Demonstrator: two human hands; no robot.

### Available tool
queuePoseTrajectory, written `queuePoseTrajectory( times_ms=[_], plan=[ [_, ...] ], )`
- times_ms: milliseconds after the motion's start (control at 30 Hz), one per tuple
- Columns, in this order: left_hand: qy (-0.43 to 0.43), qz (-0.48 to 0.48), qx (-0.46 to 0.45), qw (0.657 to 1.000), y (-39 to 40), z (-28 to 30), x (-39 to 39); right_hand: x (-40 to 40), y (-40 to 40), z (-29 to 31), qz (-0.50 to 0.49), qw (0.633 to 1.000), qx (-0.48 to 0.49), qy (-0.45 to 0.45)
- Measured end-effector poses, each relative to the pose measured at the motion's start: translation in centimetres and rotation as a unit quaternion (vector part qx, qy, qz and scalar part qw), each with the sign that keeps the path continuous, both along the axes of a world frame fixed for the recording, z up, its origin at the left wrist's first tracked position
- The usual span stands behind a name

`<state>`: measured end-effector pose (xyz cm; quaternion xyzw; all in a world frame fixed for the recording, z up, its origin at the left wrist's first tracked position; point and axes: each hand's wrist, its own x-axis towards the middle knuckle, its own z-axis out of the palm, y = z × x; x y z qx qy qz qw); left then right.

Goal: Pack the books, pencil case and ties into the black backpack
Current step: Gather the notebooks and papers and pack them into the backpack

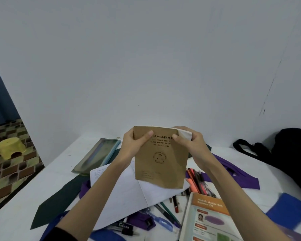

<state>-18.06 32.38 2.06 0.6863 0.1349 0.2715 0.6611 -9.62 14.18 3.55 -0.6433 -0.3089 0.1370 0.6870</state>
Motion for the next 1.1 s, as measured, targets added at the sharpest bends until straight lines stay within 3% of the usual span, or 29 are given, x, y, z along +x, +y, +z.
queuePoseTrajectory(
  times_ms=[233, 367, 567, 700, 767, 900, 1033, 1100],
  plan=[
    [0.190, -0.172, 0.079, 0.963, 1.4, -5.6, -1.6, 0.3, -0.9, 0.1, -0.022, 0.989, -0.127, -0.069],
    [0.160, -0.120, 0.123, 0.972, -0.1, -5.2, -1.0, 0.9, -2.9, 1.2, -0.049, 0.951, -0.245, -0.181],
    [0.079, -0.035, 0.297, 0.951, -5.1, -1.4, 1.2, 1.2, -7.8, 0.7, -0.059, 0.911, -0.344, -0.219],
    [-0.018, -0.013, 0.512, 0.859, -10.8, 0.7, 3.2, 0.6, -13.0, -0.9, -0.074, 0.962, -0.240, -0.109],
    [-0.075, -0.031, 0.541, 0.837, -13.8, 1.1, 4.1, 0.6, -16.0, -1.2, -0.116, 0.971, -0.192, -0.076],
    [-0.160, -0.038, 0.522, 0.837, -20.8, 0.5, 7.4, 1.2, -23.4, -1.4, -0.200, 0.972, -0.120, -0.009],
    [-0.252, 0.014, 0.440, 0.862, -29.2, -0.6, 10.2, 2.3, -32.3, -0.8, -0.275, 0.958, -0.073, 0.027],
    [-0.249, -0.008, 0.403, 0.881, -32.5, -1.9, 11.2, 3.1, -36.2, -0.6, -0.302, 0.951, -0.033, 0.060]
  ],
)
